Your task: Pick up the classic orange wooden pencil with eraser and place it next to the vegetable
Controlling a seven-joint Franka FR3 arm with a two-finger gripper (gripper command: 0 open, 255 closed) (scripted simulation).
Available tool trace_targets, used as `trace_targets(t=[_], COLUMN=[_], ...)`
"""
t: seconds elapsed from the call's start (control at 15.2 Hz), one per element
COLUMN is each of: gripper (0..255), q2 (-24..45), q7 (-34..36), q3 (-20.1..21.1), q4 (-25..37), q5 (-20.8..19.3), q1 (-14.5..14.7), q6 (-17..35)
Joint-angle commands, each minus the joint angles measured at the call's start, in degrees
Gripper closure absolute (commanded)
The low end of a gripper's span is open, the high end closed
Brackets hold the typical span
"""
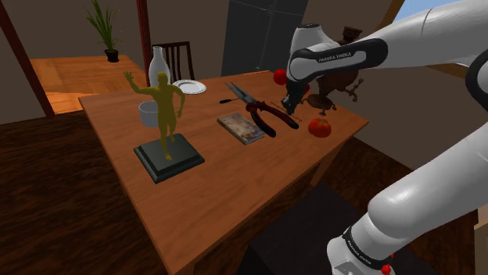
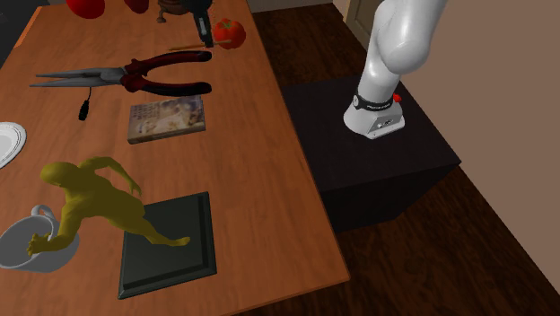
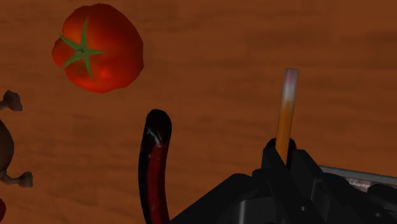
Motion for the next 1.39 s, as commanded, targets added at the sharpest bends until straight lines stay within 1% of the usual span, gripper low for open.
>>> trace_targets(t=[0.0,0.4,0.73,1.06,1.12,1.19,1.32], gripper=[255,255,255,255,255,255,255], q2=[1.58,8.44,15.22,23.04,24.75,27.5,27.82], q7=[-2.62,-9.67,-15.52,-21.24,-22.36,-24.05,-23.76], q3=[-1.56,-5.27,-7.72,-9.49,-9.76,-10.15,-10.11], q4=[1.47,9.2,17.57,28.02,30.42,34.34,33.28], q5=[-0.37,-0.54,0.29,1.82,2.19,2.78,2.66], q1=[-1.29,-4.71,-7.54,-10.53,-11.16,-12.14,-12.19], q6=[0.71,1.41,1.06,-0.46,-0.94,-1.82,-0.45])
